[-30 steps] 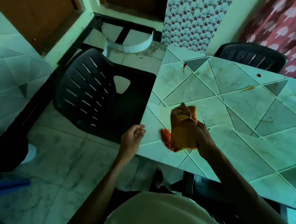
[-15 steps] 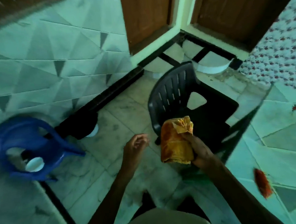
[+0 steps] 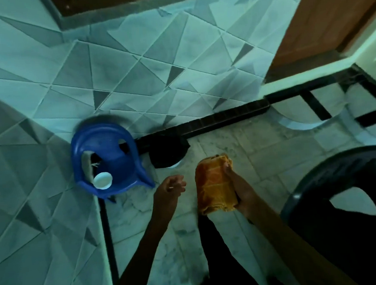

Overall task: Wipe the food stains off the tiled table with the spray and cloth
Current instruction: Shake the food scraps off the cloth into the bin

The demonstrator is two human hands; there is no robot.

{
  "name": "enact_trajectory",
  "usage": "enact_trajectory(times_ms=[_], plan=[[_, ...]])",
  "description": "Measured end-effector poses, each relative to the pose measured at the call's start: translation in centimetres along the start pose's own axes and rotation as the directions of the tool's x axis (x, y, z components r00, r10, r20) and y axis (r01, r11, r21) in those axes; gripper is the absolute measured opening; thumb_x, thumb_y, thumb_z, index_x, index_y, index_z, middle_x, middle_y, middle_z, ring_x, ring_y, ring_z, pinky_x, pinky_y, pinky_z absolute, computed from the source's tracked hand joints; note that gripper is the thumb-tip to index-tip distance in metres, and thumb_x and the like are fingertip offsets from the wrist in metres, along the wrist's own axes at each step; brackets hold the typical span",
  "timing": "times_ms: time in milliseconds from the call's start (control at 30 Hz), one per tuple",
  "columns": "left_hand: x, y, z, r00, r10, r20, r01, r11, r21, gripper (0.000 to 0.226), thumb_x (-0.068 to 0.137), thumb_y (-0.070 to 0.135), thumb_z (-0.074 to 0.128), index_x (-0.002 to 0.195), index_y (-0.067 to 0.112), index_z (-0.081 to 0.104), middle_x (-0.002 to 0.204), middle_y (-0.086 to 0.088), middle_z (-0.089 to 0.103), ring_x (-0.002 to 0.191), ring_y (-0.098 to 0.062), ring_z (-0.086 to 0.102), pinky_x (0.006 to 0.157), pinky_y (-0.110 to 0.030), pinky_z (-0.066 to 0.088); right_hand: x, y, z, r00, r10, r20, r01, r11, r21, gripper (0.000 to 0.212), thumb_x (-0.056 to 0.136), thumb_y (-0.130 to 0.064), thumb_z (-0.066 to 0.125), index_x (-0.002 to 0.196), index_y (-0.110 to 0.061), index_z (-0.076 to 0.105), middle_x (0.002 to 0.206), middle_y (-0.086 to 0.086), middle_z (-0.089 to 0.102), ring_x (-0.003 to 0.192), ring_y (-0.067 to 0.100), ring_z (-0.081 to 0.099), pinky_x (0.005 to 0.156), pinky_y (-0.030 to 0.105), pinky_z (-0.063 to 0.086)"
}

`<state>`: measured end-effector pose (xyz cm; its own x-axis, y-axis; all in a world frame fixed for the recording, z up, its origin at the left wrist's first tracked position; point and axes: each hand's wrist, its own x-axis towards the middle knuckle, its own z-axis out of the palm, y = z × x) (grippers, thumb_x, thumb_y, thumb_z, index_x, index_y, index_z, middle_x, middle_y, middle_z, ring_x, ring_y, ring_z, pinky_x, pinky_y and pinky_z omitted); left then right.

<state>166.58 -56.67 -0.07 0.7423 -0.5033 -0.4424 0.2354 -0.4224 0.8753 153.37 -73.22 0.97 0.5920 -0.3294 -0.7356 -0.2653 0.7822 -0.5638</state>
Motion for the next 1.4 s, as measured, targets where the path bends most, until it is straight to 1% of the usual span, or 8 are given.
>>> enact_trajectory(times_ms=[200, 367, 500, 767, 1000, 1133, 1267, 1400], plan=[[14.1, -1.5, -1.7, 0.99, -0.127, -0.058, 0.128, 0.992, -0.001, 0.014, 0.098, 0.024, 0.056, 0.11, 0.024, 0.064, 0.099, 0.005, 0.072, 0.085, -0.004, 0.069, 0.084, -0.03, 0.055, 15.0, -3.6, 3.3, 0.999, 0.03, -0.02, -0.033, 0.991, -0.133, 0.062, 0.097, -0.058, 0.047, 0.139, -0.013, 0.05, 0.126, 0.017, 0.067, 0.112, 0.035, 0.068, 0.097, 0.057, 0.053], [28.4, -7.6, -1.7, 0.977, -0.199, -0.08, 0.199, 0.98, -0.011, 0.012, 0.099, 0.018, 0.054, 0.104, 0.023, 0.063, 0.096, -0.002, 0.071, 0.086, -0.014, 0.069, 0.081, -0.032, 0.054, 30.6, -3.2, 4.3, 0.997, 0.031, -0.077, -0.048, 0.969, -0.241, 0.048, 0.101, -0.049, 0.044, 0.133, -0.015, 0.053, 0.117, 0.01, 0.07, 0.101, 0.024, 0.073, 0.079, 0.041, 0.061], [39.2, -16.4, -1.2, 0.945, -0.306, -0.116, 0.305, 0.952, -0.029, 0.009, 0.092, 0.026, 0.06, 0.1, 0.03, 0.062, 0.099, -0.004, 0.071, 0.092, -0.022, 0.069, 0.086, -0.041, 0.055, 43.6, 1.2, 2.9, 0.984, 0.079, -0.161, -0.12, 0.959, -0.258, 0.052, 0.098, -0.05, 0.05, 0.136, -0.014, 0.054, 0.124, 0.015, 0.068, 0.108, 0.031, 0.07, 0.093, 0.054, 0.056], [57.4, -34.7, -0.9, 0.809, -0.495, -0.317, 0.526, 0.851, 0.012, 0.059, 0.087, 0.024, 0.065, 0.137, 0.007, 0.039, 0.128, -0.019, 0.054, 0.113, -0.035, 0.058, 0.096, -0.049, 0.051, 62.6, 11.0, 0.9, 0.964, 0.134, -0.231, -0.183, 0.961, -0.206, 0.06, 0.095, -0.053, 0.057, 0.141, -0.015, 0.05, 0.127, 0.013, 0.067, 0.111, 0.032, 0.068, 0.096, 0.058, 0.053], [63.7, -40.2, -2.0, 0.734, -0.631, -0.25, 0.619, 0.773, -0.135, 0.069, 0.084, 0.021, 0.075, 0.143, 0.018, 0.04, 0.138, -0.017, 0.052, 0.12, -0.036, 0.057, 0.092, -0.053, 0.055, 68.3, 14.1, 1.5, 0.961, 0.153, -0.231, -0.182, 0.977, -0.108, 0.051, 0.095, -0.054, 0.054, 0.135, -0.022, 0.052, 0.131, 0.013, 0.065, 0.114, 0.034, 0.067, 0.096, 0.06, 0.052], [63.3, -38.6, -2.5, 0.762, -0.597, -0.25, 0.585, 0.801, -0.13, 0.053, 0.088, 0.007, 0.068, 0.138, 0.01, 0.05, 0.124, -0.005, 0.057, 0.112, -0.024, 0.058, 0.095, -0.049, 0.053, 67.6, 13.0, 2.5, 0.954, 0.138, -0.266, -0.178, 0.975, -0.133, 0.051, 0.1, -0.051, 0.05, 0.139, -0.018, 0.05, 0.129, 0.013, 0.066, 0.112, 0.032, 0.068, 0.096, 0.061, 0.052], [60.1, -35.4, -3.8, 0.794, -0.561, -0.233, 0.567, 0.822, -0.048, 0.051, 0.084, 0.007, 0.067, 0.133, 0.017, 0.057, 0.127, -0.01, 0.063, 0.114, -0.029, 0.061, 0.096, -0.052, 0.053, 63.0, 10.0, 4.5, 0.937, 0.11, -0.331, -0.169, 0.973, -0.157, 0.056, 0.098, -0.053, 0.052, 0.14, -0.015, 0.051, 0.126, 0.012, 0.068, 0.11, 0.03, 0.069, 0.095, 0.059, 0.053], [54.0, -27.4, -4.9, 0.859, -0.476, -0.191, 0.501, 0.858, 0.117, 0.046, 0.087, 0.0, 0.056, 0.132, 0.011, 0.057, 0.115, -0.003, 0.061, 0.106, -0.016, 0.056, 0.097, -0.031, 0.047, 55.2, 6.1, 6.6, 0.919, 0.104, -0.381, -0.16, 0.98, -0.118, 0.045, 0.098, -0.054, 0.051, 0.127, -0.02, 0.059, 0.119, 0.009, 0.072, 0.106, 0.028, 0.071, 0.095, 0.057, 0.054]])
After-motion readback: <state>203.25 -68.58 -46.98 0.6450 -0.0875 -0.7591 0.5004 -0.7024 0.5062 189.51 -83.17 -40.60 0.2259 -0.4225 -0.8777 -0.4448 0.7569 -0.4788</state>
